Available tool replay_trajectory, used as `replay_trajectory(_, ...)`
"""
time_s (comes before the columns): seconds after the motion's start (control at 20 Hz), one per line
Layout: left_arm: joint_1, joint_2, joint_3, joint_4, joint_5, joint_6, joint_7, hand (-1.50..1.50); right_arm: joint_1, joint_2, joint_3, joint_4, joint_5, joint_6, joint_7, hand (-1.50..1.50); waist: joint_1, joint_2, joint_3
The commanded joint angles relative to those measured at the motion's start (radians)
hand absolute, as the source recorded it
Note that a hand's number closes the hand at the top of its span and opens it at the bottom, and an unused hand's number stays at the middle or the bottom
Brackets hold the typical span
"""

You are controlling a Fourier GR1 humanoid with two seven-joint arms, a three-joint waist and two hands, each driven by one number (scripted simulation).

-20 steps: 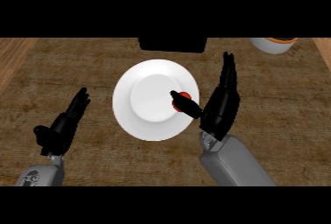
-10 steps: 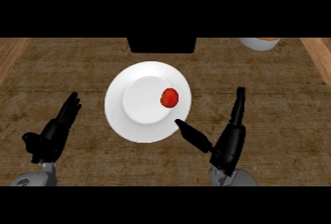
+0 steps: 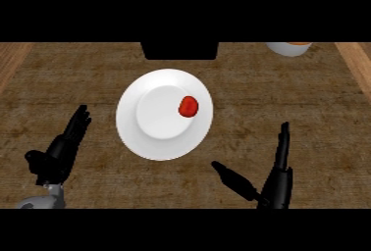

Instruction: Pick the tomato from the placemat and place it in the plate

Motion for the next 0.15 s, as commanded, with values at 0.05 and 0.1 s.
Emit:
replay_trajectory(0.05, -0.049, -0.008, 0.005, 0.025, -0.015, 0.007, 0.022, 0.00, 0.091, -0.047, 0.023, 0.019, -0.219, -0.060, -0.258, -1.50, -0.004, 0.001, 0.000)
replay_trajectory(0.1, 0.011, -0.013, -0.001, -0.007, -0.029, 0.006, 0.000, 0.00, 0.086, -0.048, -0.042, 0.003, -0.221, -0.013, -0.265, -1.50, -0.003, 0.000, 0.000)
